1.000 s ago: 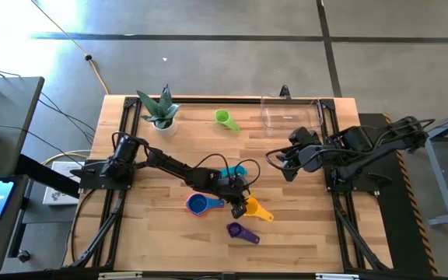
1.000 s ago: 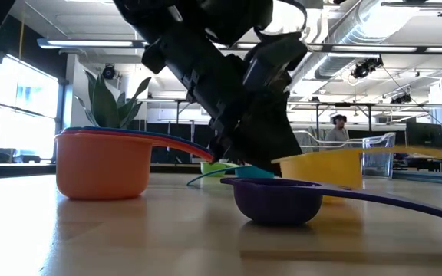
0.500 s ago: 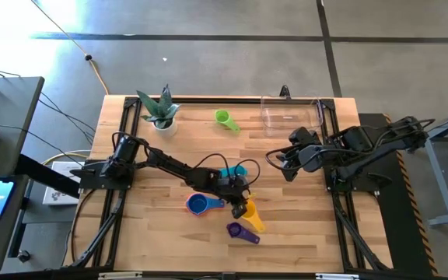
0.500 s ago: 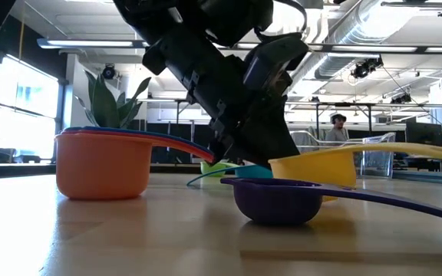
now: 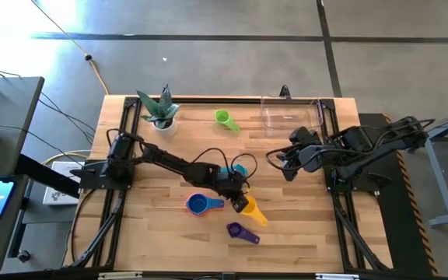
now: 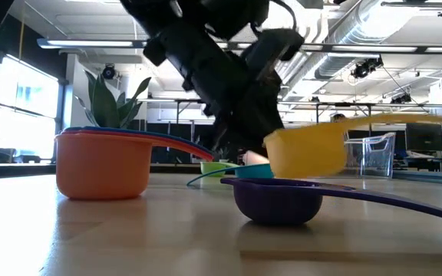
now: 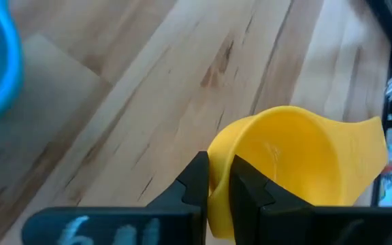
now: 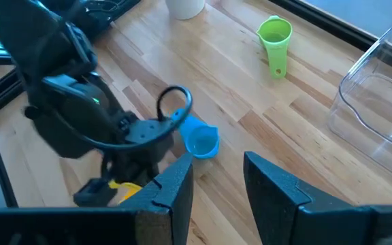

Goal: Nest measuring cups in basket
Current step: Stack the yellow measuring cup into the blue measuring cup

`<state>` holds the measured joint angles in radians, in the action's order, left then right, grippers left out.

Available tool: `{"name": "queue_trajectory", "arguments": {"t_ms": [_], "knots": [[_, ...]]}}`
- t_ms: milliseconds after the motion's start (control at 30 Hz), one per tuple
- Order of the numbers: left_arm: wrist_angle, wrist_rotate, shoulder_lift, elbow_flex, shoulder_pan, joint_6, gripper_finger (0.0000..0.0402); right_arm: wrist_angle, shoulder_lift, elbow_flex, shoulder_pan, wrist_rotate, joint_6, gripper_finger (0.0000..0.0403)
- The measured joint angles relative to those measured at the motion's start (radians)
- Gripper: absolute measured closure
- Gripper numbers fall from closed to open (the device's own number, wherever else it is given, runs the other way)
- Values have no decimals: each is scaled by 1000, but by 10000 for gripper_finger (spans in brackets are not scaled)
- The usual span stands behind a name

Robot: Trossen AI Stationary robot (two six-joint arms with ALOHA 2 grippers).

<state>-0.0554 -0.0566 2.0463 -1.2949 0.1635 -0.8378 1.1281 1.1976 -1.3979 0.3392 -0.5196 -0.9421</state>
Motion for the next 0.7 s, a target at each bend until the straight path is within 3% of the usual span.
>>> {"name": "queue_trajectory", "arguments": {"t_ms": [467,700], "knots": [[-408,212,-262,0,38,-173,378,13,0,0,0,-5,0,281],[-698,270,-374,0,103,-369,378,16,0,0,0,-9,0,281]]}}
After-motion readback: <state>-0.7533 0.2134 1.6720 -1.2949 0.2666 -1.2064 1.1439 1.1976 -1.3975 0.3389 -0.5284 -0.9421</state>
